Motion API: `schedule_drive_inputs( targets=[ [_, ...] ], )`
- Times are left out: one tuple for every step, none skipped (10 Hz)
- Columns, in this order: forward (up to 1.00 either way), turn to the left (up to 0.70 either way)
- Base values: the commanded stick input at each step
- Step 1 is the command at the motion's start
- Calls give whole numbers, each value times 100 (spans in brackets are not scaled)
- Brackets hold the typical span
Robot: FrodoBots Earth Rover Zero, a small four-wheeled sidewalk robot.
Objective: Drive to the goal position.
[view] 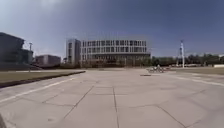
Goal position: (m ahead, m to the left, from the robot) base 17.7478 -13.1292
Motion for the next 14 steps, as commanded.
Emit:
schedule_drive_inputs(
  targets=[
    [70, -35],
    [70, -35],
    [70, 0],
    [70, 0],
    [70, 0],
    [70, 0],
    [70, 0],
    [70, 0],
    [70, 0],
    [70, 0],
    [70, 0],
    [70, 0],
    [70, 0],
    [70, 0]
  ],
)
